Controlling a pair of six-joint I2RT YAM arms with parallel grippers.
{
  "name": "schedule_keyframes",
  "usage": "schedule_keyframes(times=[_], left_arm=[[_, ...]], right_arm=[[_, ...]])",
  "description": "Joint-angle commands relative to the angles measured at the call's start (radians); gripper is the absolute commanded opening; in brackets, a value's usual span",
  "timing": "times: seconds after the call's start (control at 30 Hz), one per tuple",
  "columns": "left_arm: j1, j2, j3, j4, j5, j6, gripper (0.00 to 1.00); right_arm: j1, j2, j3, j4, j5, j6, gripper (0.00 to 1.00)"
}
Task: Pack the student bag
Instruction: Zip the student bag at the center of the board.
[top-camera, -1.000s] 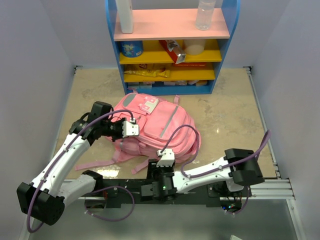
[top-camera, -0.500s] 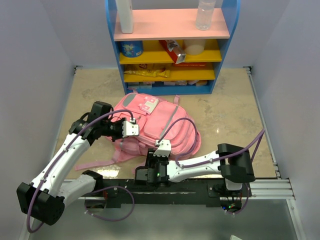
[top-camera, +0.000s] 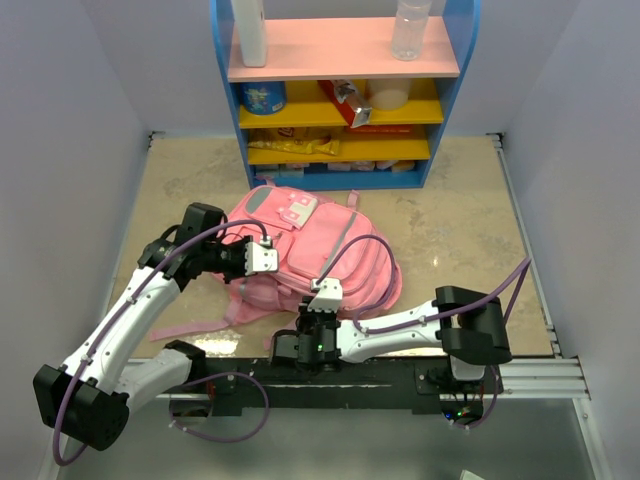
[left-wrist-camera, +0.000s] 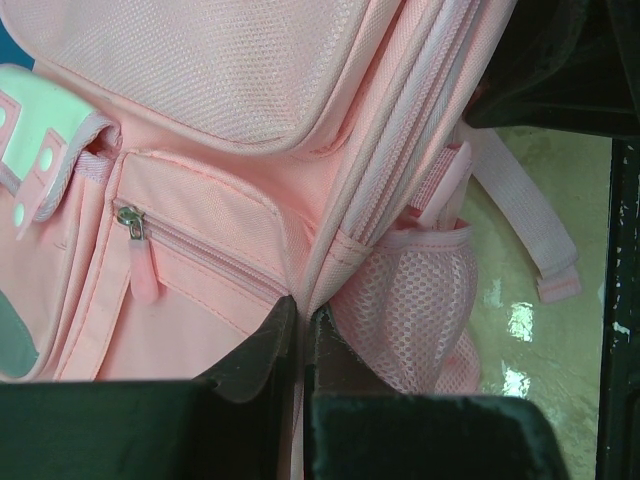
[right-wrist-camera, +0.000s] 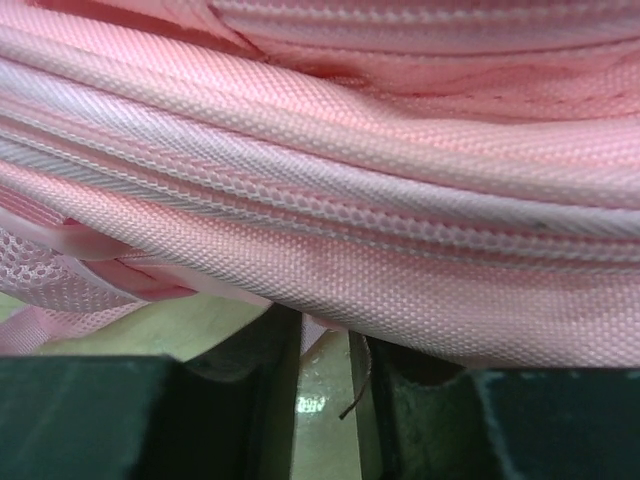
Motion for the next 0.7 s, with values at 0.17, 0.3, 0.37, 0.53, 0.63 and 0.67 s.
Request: schedule_keyframes(times=[0.17, 0.3, 0.37, 0.53, 0.63, 0.67], left_arm=[[0.002, -0.043, 0.068, 0.015, 0.041, -0.024, 0.0], [0.002, -0.046, 0.071, 0.012, 0.041, -0.023, 0.0], [0.002, -0.044, 0.074, 0.009, 0.039, -0.023, 0.0], [0.002, -0.046, 0.066, 0.009, 0.036, -0.021, 0.0], [0.002, -0.047, 0.052, 0.023, 0.024, -0.02, 0.0], [0.002, -0.046, 0.051, 0.027, 0.019, -0.024, 0.0]], right_arm=[[-0.014, -0.001, -0.011, 0.019, 0.011, 0.04, 0.06], [-0.013, -0.01, -0.037, 0.042, -0.004, 0.039, 0.0], [-0.013, -0.019, -0.068, 0.108, -0.012, 0.01, 0.0], [-0.004, -0.059, -0.082, 0.163, -0.01, -0.056, 0.0], [0.035, -0.073, -0.036, 0.09, 0.005, -0.056, 0.0], [0.048, -0.073, -0.024, 0.064, -0.003, -0.047, 0.0]])
